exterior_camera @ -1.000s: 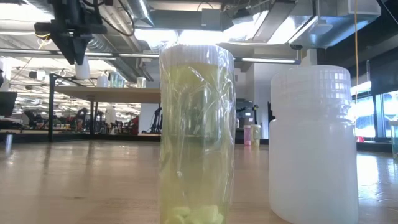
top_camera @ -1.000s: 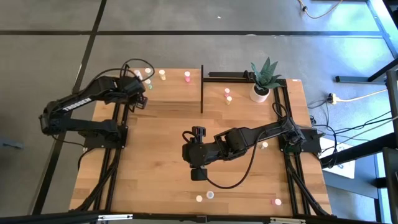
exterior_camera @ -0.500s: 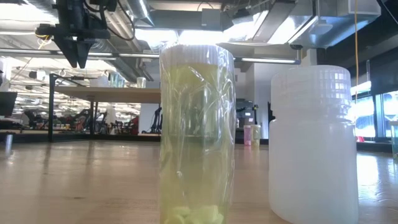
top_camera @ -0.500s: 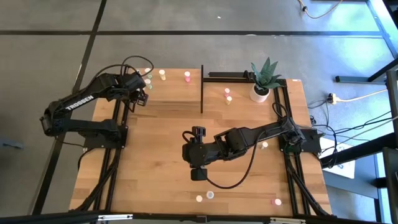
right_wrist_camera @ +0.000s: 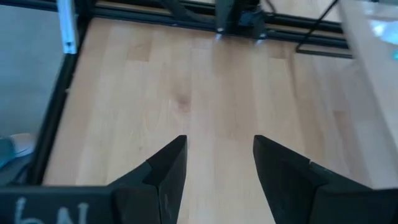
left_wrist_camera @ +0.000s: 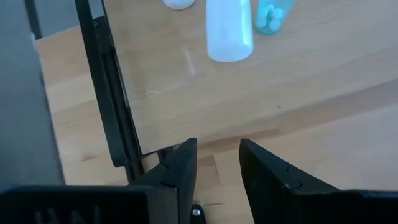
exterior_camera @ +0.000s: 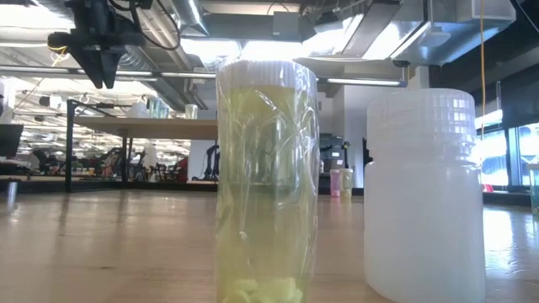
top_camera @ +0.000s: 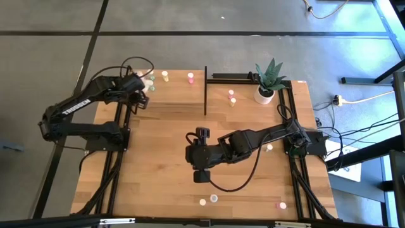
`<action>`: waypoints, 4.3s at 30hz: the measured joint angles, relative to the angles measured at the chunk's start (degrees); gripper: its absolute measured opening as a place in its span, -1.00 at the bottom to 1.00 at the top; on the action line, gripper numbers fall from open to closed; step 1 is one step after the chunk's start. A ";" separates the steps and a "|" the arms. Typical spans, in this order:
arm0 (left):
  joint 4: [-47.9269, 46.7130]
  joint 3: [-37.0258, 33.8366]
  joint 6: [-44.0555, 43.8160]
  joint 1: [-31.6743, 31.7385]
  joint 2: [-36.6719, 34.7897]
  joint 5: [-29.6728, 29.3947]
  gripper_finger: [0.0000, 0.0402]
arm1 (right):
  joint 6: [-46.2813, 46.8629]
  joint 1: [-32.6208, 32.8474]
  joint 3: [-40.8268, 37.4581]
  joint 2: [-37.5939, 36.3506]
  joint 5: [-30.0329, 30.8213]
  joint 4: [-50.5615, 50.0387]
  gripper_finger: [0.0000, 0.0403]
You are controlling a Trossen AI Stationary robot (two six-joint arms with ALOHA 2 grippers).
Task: Pick and place medicine bottles onto shelf by color
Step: Put the top white pill bottle aligned with the other white pill bottle on the shelf
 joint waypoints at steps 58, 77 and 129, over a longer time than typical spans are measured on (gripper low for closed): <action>13.37 0.00 2.78 2.55 4.81 -2.41 -0.43 | 6.05 -13.73 0.00 -10.21 16.48 -6.80 -0.08; 12.81 0.00 2.84 3.28 4.78 -2.37 -0.43 | 6.28 -13.70 0.00 -10.21 4.39 -6.68 -0.08; 12.16 0.00 5.01 4.13 12.09 -7.56 0.23 | 6.21 -13.73 0.00 -10.18 4.39 -6.43 -0.08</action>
